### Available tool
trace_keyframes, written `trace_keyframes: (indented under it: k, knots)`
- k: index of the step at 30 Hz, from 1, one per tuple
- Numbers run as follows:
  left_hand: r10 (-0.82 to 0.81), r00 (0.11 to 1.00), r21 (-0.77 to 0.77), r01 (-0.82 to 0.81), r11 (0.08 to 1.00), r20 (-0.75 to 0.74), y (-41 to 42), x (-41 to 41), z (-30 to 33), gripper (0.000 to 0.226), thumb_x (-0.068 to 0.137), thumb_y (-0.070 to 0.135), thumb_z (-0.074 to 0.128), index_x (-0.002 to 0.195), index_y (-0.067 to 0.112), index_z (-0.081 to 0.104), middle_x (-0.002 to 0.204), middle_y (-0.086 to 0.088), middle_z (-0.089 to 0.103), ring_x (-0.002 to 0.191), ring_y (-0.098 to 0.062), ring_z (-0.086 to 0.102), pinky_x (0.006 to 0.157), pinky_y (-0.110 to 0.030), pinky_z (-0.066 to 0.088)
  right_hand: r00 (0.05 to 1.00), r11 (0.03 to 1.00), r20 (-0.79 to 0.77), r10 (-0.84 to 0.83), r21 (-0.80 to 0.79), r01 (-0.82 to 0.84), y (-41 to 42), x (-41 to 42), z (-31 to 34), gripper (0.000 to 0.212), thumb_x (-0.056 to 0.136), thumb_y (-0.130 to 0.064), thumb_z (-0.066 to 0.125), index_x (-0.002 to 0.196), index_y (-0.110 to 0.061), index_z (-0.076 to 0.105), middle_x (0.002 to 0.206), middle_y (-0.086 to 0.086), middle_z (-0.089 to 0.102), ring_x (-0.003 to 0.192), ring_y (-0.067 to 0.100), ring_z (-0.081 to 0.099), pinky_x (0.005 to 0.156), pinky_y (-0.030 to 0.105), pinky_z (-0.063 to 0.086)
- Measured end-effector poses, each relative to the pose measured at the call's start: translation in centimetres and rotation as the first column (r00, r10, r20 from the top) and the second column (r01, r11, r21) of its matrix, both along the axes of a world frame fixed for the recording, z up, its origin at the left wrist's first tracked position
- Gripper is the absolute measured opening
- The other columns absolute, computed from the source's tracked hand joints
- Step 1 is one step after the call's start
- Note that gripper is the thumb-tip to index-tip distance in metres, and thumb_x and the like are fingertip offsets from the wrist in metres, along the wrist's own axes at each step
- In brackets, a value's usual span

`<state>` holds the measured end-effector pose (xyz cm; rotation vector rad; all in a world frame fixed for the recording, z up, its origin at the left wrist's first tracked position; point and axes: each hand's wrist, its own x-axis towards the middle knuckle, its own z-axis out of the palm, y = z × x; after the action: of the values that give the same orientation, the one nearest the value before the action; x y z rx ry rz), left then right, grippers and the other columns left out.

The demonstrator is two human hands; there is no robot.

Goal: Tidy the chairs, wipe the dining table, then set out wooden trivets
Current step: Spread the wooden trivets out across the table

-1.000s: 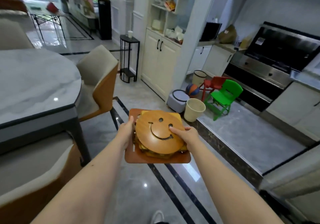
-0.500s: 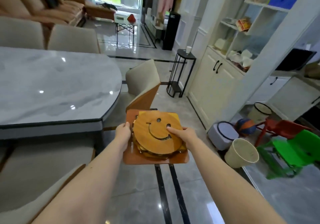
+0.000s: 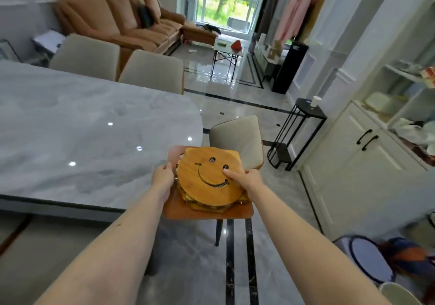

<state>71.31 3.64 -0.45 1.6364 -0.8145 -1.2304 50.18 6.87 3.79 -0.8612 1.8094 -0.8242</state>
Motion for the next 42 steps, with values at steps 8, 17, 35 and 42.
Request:
trace_keyframes:
  k: [8,17,35,42]
  knots:
    - [0.157,0.987,0.065,-0.156,0.986,-0.019,-9.8,-2.6,-0.3,0.032,0.102,0.031,0.036,0.085,0.014,0.056,0.073,-0.004,0.056,0.065,-0.017,0.051,0.061,-0.029,0.041,0.986,0.986,-0.033,0.165,0.042,-0.163,-13.3,-3.4,0.4,0.102,0.058,-0.052,0.086,0.137,-0.010,0.039,0.134,0.009,0.052,0.123,0.031,0.051,0.099,0.044,0.046]
    - [0.483,0.875,0.147,-0.476,0.867,-0.015,-13.3,-5.1,-0.6,0.034,0.102,0.041,0.029,0.102,0.018,0.054,0.090,-0.003,0.059,0.085,-0.022,0.057,0.078,-0.039,0.043,0.912,0.916,-0.090,0.401,0.039,-0.399,-25.9,-3.7,0.1,0.079,0.055,-0.047,0.089,0.115,-0.008,0.053,0.113,0.004,0.059,0.105,0.025,0.058,0.088,0.039,0.053]
    - [0.828,0.560,0.070,-0.826,0.560,-0.023,-9.9,2.2,-2.9,0.038,0.103,0.028,0.035,0.116,0.002,0.059,0.113,-0.018,0.062,0.105,-0.033,0.057,0.082,-0.035,0.044,0.739,0.803,0.377,0.558,-0.021,-0.596,-32.3,5.7,0.0,0.030,0.090,-0.018,0.066,0.116,-0.006,0.060,0.120,0.018,0.064,0.084,0.026,0.064,0.072,0.039,0.054]
    - [0.867,0.497,0.085,-0.864,0.496,-0.004,-9.4,4.2,-3.5,0.036,0.102,0.029,0.035,0.108,0.005,0.062,0.109,-0.018,0.064,0.093,-0.030,0.059,0.077,-0.035,0.044,0.686,0.786,0.508,0.522,0.026,-0.617,-34.8,8.0,-0.2,0.032,0.095,-0.023,0.059,0.119,-0.003,0.057,0.124,0.019,0.062,0.109,0.034,0.061,0.082,0.045,0.051]
